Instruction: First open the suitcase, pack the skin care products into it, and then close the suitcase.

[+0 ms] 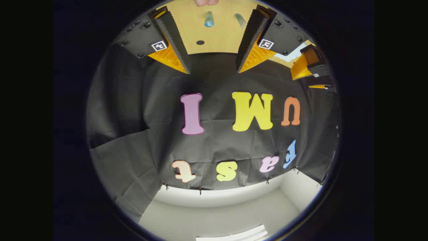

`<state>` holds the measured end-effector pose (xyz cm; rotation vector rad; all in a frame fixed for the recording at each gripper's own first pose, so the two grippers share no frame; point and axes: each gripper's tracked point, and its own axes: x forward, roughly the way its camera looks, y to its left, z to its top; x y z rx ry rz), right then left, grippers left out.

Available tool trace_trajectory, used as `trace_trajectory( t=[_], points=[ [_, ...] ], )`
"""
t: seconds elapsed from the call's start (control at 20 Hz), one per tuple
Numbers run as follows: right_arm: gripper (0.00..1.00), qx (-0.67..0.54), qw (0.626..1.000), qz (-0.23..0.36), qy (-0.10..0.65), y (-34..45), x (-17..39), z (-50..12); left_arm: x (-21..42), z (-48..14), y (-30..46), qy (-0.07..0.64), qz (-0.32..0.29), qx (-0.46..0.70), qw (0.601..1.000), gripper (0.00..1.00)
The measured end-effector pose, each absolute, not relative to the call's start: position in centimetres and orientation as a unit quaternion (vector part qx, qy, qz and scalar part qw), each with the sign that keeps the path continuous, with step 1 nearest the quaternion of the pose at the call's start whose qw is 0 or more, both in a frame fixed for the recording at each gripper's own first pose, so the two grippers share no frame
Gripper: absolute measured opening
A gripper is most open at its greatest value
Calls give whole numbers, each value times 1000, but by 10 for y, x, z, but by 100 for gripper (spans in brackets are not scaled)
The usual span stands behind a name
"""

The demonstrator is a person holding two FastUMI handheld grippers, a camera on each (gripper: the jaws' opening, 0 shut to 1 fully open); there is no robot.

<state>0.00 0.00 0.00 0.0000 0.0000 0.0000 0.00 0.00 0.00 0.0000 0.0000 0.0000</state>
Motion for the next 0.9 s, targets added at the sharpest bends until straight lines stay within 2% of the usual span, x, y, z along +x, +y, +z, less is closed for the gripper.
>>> trace_trajectory(
  t=[0.6, 0.7, 0.9],
  points=[
    [80, 1, 1000, 3, 10, -1, 15, -8, 18, -5, 0, 3, 2, 1, 1000, 98],
    [77, 3, 1000, 1, 11, -3, 16, -9, 20, -8, -1, 6, 1, 0, 1000, 98],
    [80, 1, 1000, -3, 23, -8, 19, -18, 23, -18, -6, 15, -11, 7, 1000, 98]
  ],
)
